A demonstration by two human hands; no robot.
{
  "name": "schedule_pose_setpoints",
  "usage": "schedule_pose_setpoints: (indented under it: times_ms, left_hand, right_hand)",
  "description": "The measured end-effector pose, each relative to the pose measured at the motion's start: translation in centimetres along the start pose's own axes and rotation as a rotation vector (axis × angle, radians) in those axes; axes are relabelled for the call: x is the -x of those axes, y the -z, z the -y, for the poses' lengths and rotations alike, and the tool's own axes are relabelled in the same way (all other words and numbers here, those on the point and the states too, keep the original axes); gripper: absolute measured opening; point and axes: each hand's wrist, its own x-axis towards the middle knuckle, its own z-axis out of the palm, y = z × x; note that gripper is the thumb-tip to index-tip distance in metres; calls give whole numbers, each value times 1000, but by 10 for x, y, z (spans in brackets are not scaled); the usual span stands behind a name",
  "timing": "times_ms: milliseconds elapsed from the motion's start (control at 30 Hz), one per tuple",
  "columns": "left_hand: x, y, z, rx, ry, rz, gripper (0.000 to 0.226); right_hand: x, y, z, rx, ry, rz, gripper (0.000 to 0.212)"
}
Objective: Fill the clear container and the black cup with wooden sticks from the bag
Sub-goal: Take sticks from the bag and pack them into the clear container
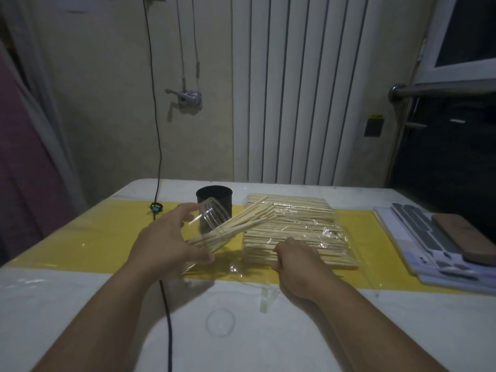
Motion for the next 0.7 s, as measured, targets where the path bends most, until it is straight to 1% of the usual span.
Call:
schedule_pose_setpoints:
  times_ms: [67,133,200,233,267,333,400,500,567,600,667,700]
  left_hand:
    - [0,0,1,11,2,-1,103]
    - [0,0,1,14,1,-3,101]
    - [0,0,1,16,-1,-6,101]
    - [0,0,1,17,0,-7,101]
    - [0,0,1,16,1,-9,102]
    - [0,0,1,18,3,-11,103]
    - [0,0,2,22,8,-15,105]
    - [0,0,2,16,12,-26,104]
    - [-1,-1,2,4,14,-29,105]
    - [-1,-1,2,0,14,-29,105]
    - [-1,-1,1,-6,13,-28,105]
    - [-1,-1,1,-10,13,-28,105]
  right_hand:
    - [4,4,2,-18,19,-51,13]
    - [7,8,5,-34,24,-69,21]
    - [9,10,8,23,43,-57,31]
    - [10,11,10,62,50,-55,32]
    - [10,13,11,95,52,-64,30]
    - [13,20,14,134,50,-98,18]
    - [16,29,17,113,48,-129,10]
    - [21,34,20,80,42,-147,28]
    - [22,37,23,88,42,-193,34]
    - [23,41,25,89,54,-216,33]
    - [22,47,29,100,84,-249,18]
    - [22,50,30,94,96,-295,13]
